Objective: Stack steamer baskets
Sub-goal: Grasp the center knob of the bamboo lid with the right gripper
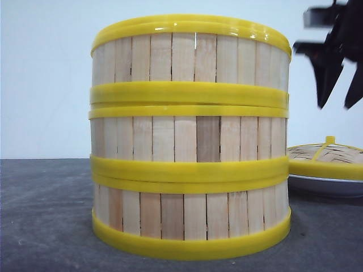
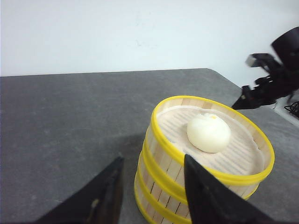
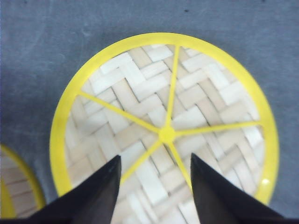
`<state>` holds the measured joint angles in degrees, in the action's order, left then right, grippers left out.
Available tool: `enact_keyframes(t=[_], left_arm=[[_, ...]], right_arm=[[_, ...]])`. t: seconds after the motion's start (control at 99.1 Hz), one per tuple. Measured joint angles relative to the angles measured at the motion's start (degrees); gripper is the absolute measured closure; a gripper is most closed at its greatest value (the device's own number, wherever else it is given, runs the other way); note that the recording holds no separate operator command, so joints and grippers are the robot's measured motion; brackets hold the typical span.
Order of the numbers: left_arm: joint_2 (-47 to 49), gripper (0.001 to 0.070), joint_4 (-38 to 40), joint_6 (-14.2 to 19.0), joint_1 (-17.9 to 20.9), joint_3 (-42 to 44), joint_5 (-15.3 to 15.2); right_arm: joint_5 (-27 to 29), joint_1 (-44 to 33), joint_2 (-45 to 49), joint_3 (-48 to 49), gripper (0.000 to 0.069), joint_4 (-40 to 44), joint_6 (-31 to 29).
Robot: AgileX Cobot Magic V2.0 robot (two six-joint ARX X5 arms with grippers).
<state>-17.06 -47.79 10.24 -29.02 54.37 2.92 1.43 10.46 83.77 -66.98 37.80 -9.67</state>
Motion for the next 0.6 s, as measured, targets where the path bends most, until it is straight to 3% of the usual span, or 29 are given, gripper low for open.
enact_keyframes(t=[0.363,0.595], left_arm=[[0.26,0.0477,-1.51,1.2,0.0,0.0,0.46],[0.26,0.0477,-2.21,1.2,0.0,0.0,0.46]], right_arm=[[0.09,-0.81,8.24,0.02,0.0438,-4.35,0.26],[0.0,-1.57,9.4,0.0,0.0524,-5.68,0.42]])
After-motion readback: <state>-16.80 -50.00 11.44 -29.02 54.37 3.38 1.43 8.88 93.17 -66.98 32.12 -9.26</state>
